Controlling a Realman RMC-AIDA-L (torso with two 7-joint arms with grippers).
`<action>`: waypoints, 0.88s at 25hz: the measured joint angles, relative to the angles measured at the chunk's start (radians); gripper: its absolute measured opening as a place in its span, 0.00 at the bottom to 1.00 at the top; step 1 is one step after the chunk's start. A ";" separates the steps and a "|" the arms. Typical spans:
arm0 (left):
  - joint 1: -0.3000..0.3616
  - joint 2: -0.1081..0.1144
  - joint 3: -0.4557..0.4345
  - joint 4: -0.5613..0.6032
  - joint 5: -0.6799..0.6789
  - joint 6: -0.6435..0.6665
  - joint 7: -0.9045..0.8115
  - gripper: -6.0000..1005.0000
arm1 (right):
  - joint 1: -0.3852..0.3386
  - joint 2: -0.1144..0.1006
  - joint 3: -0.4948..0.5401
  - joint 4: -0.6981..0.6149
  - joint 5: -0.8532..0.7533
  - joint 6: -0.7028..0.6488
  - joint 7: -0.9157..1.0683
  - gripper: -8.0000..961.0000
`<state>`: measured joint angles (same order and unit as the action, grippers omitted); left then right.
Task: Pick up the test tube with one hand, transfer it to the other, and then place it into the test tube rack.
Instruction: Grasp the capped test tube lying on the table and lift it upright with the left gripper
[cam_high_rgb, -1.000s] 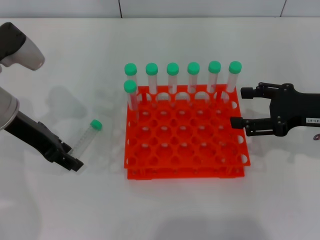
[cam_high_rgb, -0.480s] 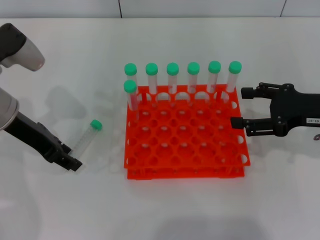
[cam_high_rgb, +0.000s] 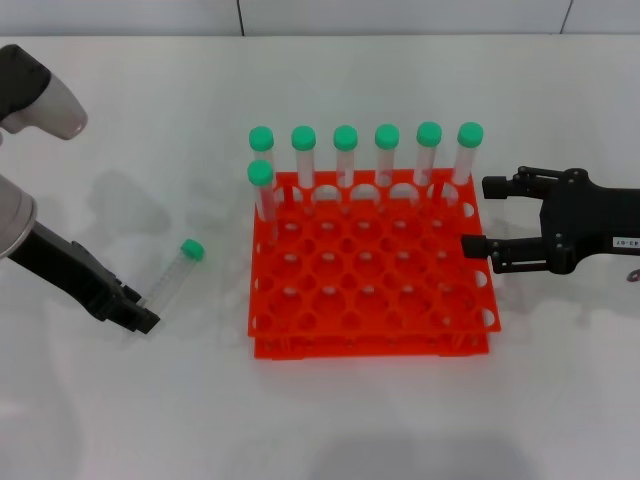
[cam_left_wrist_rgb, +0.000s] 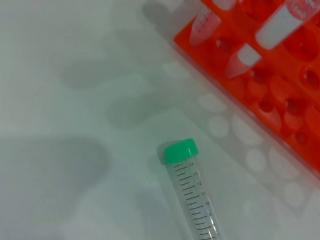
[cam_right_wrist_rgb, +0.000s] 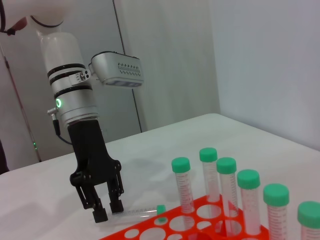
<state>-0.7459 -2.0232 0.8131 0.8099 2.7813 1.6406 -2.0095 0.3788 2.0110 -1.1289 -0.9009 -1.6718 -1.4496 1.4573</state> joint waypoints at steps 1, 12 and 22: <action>0.000 0.000 0.000 0.000 0.000 0.000 0.000 0.44 | 0.000 0.000 0.000 0.000 0.000 0.000 0.000 0.89; 0.000 0.000 0.000 0.000 0.001 -0.007 0.000 0.44 | 0.000 0.000 0.000 -0.002 0.001 0.000 0.000 0.88; -0.004 -0.005 0.013 0.000 0.014 -0.020 -0.007 0.40 | 0.000 0.000 0.000 -0.002 0.011 0.002 -0.002 0.87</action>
<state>-0.7500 -2.0278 0.8263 0.8100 2.7951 1.6208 -2.0168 0.3789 2.0110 -1.1289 -0.9032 -1.6606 -1.4471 1.4549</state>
